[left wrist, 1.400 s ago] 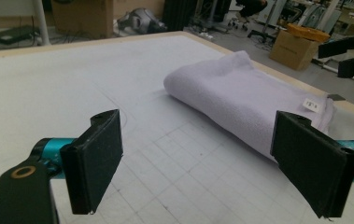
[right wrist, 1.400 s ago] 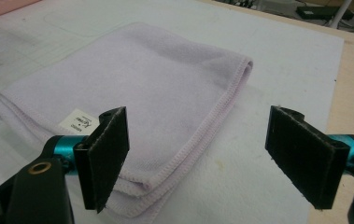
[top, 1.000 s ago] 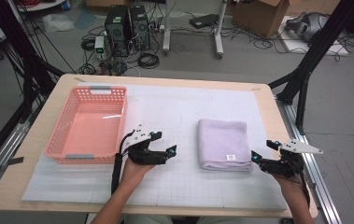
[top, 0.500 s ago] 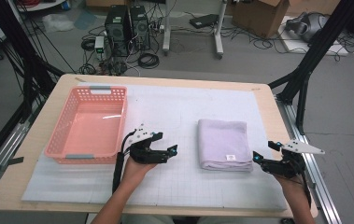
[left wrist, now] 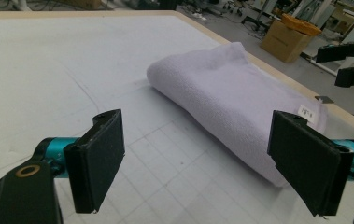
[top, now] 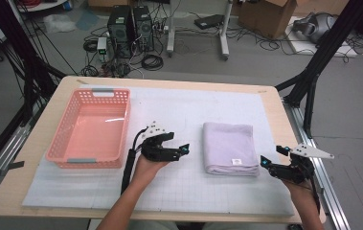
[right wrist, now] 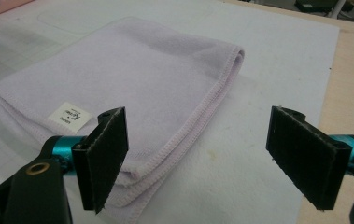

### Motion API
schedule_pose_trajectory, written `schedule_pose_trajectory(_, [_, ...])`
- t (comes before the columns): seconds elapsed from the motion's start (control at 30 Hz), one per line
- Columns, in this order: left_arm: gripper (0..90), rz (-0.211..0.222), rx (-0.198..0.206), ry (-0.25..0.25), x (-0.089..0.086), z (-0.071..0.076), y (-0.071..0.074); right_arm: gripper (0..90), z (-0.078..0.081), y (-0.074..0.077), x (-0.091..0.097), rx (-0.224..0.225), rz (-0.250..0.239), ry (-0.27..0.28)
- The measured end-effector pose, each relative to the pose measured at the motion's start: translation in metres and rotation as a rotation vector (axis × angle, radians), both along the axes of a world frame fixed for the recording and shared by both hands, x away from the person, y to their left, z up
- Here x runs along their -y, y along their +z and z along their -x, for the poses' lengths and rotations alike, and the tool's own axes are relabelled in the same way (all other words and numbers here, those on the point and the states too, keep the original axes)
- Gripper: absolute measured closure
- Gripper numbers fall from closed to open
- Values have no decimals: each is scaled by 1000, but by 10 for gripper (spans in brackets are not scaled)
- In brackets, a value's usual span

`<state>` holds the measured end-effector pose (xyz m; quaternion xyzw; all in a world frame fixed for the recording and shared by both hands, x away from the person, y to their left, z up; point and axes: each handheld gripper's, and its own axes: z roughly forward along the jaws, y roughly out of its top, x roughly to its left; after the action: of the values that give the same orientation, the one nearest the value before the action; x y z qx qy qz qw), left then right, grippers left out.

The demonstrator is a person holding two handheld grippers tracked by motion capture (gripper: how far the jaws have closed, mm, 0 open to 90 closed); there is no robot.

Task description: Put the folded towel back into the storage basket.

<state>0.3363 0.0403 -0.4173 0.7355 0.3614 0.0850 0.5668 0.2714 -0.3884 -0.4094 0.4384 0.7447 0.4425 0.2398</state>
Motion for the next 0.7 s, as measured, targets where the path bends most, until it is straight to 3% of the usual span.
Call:
schedule_pose_trajectory(0.3, [201,-33,-36,-32,36,-19,6,201,-1,0,1,-1,-4,3])
schedule_pose_trajectory(0.43, [201,-41,-69,-47,51,-26,3,201,0,0,1,-3,-9,1])
schedule_pose_trajectory(0.6, [199,-18,-135,-44,64,-31,-8,201,-1,-1,1,-3,-8,7])
schedule_pose_trajectory(0.7, [198,-34,-163,-47,71,-33,-15,201,-2,-1,0,-5,-8,11])
